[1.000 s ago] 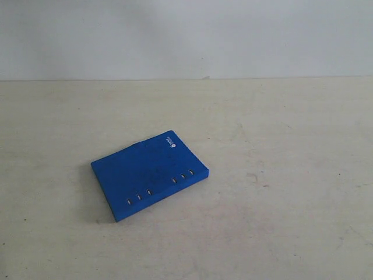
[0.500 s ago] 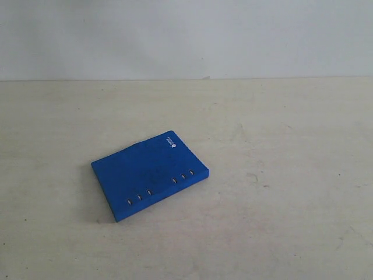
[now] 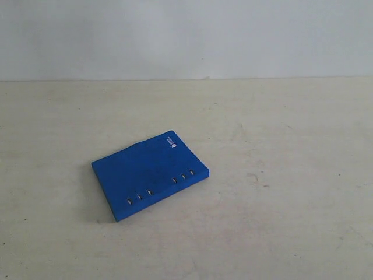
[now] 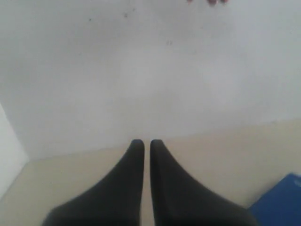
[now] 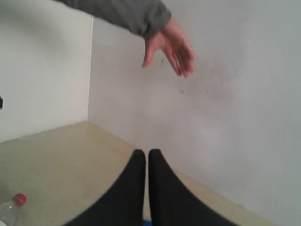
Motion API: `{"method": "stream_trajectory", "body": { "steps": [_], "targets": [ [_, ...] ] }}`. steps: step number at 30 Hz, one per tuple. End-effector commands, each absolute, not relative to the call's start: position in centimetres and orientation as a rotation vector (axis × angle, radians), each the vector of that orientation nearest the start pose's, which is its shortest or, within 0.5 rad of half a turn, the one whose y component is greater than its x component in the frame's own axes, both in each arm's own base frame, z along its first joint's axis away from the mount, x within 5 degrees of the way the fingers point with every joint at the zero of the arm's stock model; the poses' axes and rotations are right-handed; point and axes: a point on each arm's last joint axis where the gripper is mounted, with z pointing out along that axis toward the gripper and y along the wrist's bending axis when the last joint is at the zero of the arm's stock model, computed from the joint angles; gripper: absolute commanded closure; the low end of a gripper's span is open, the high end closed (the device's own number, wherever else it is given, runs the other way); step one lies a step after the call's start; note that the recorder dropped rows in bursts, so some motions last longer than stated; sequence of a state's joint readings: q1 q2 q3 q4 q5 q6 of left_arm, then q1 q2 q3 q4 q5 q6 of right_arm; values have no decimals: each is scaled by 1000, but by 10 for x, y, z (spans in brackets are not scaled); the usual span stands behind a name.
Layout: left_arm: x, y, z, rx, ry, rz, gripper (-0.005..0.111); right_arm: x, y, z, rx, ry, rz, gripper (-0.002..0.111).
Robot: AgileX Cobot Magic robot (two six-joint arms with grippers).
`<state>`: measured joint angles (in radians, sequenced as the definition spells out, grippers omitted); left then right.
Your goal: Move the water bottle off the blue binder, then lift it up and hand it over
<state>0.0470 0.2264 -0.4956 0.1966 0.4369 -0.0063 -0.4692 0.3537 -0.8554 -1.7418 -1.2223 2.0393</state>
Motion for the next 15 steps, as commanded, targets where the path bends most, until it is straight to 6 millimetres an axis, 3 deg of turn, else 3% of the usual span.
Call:
{"method": "stream_trajectory", "body": {
  "steps": [1,5,8,15],
  "targets": [
    [69,20,332,-130,2082,248,102,40,73,366,-548,1492,524,109],
    [93,25,309,-254,2393,265,102,50,60,334,-388,1513,496,109],
    [120,26,289,-259,2537,262,102,50,59,317,-381,1534,540,109],
    [167,27,242,-247,2845,279,100,33,68,310,-557,1482,627,109]
  ]
}}
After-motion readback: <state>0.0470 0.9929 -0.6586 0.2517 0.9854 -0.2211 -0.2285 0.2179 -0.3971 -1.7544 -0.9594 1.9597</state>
